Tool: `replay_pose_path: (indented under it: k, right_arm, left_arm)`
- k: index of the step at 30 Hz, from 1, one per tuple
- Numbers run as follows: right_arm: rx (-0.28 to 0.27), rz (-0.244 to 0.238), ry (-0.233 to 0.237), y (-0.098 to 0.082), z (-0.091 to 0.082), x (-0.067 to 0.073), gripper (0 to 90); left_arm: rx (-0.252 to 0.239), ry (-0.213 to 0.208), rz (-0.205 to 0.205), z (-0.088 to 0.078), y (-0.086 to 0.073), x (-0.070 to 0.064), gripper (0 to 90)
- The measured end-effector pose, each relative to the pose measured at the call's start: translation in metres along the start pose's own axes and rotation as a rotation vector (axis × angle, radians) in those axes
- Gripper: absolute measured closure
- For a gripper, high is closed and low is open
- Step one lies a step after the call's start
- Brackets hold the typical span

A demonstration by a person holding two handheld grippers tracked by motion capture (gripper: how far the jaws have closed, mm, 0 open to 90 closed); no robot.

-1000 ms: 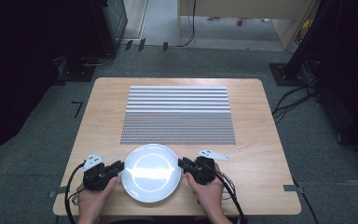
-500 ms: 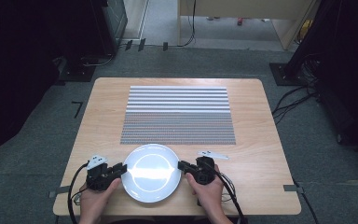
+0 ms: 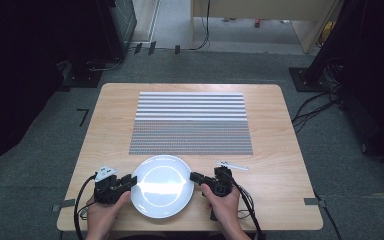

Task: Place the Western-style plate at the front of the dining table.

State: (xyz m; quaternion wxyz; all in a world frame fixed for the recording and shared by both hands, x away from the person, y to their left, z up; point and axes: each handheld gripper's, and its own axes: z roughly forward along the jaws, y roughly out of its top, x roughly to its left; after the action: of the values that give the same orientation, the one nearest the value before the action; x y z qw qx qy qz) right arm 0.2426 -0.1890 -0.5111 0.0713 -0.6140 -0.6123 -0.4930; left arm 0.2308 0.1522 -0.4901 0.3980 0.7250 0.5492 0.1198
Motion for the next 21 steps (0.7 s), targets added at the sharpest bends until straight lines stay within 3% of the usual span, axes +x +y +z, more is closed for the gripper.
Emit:
replay_pose_path:
  k: [13, 15, 16, 18, 21]
  right_arm:
    - [-0.017, 0.014, -0.023, -0.0002, -0.0011, -0.0018, 90.0]
    - [-0.019, 0.042, 0.05, 0.0021, -0.0034, -0.0029, 90.0]
    - [-0.01, 0.051, 0.064, 0.0025, -0.0031, -0.0018, 90.0]
    - [-0.023, 0.039, 0.03, 0.001, -0.0028, 0.0004, 89.2]
    - [-0.024, 0.04, 0.023, 0.0009, -0.0034, -0.0019, 82.0]
  left_arm:
    - [0.013, 0.014, 0.009, 0.0032, -0.0014, -0.0015, 67.2]
    - [0.014, 0.012, 0.011, 0.0038, -0.0017, -0.0016, 67.7]
    - [0.015, 0.011, 0.012, 0.0038, -0.0016, -0.0015, 67.8]
    - [0.017, 0.001, 0.003, 0.0034, -0.0011, -0.0002, 67.7]
    - [0.012, -0.006, -0.004, 0.0006, -0.0002, 0.0024, 67.7]
